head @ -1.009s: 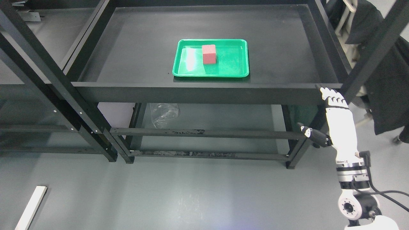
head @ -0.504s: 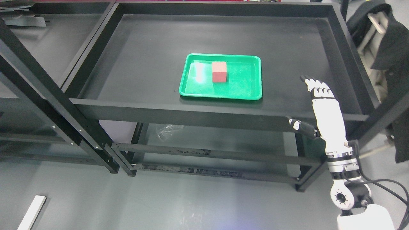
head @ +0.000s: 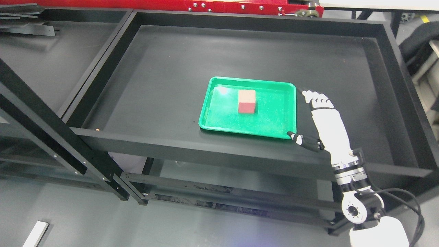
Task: Pick pink block from left shelf to tray
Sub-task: 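Reach the right hand over the green tray beside the pink block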
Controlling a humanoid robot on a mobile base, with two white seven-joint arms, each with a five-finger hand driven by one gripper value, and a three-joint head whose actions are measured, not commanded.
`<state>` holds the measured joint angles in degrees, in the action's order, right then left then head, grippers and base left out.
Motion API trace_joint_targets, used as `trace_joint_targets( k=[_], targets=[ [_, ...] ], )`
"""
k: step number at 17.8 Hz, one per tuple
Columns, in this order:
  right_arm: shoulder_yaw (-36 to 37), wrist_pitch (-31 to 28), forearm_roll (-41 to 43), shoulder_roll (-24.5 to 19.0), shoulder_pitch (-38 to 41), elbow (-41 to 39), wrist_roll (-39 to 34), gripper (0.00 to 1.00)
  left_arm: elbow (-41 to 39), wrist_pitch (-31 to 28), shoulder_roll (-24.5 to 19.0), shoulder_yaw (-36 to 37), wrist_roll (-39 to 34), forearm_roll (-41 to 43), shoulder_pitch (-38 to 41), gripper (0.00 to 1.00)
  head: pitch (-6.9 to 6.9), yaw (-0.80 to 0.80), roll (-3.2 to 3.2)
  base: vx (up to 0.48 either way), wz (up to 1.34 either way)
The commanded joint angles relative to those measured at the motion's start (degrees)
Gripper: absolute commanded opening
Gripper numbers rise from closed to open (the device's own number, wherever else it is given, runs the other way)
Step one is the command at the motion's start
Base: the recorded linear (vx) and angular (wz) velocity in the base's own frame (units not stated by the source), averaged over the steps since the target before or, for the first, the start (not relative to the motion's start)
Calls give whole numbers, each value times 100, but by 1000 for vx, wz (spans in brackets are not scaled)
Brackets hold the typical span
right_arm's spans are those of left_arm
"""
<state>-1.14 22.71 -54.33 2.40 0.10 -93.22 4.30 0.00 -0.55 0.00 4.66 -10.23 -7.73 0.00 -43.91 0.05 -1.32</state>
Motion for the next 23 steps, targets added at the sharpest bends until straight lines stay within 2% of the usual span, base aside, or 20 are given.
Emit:
trace_joint_targets(
  k=[1, 15, 23],
  targets=[
    [-281, -30, -8, -140, -27, 49, -193, 98, -100, 2, -100, 0, -5, 0, -167, 100, 0, 0, 0, 207, 138],
    [-580, -39, -8, -140, -89, 453, -940, 98, -100, 2, -100, 0, -5, 0, -167, 100, 0, 0, 0, 155, 108],
    [-712, -39, -17, -140, -308, 893, -1081, 98, -100, 2, -100, 0, -5, 0, -167, 100, 0, 0, 0, 72, 3]
  ],
)
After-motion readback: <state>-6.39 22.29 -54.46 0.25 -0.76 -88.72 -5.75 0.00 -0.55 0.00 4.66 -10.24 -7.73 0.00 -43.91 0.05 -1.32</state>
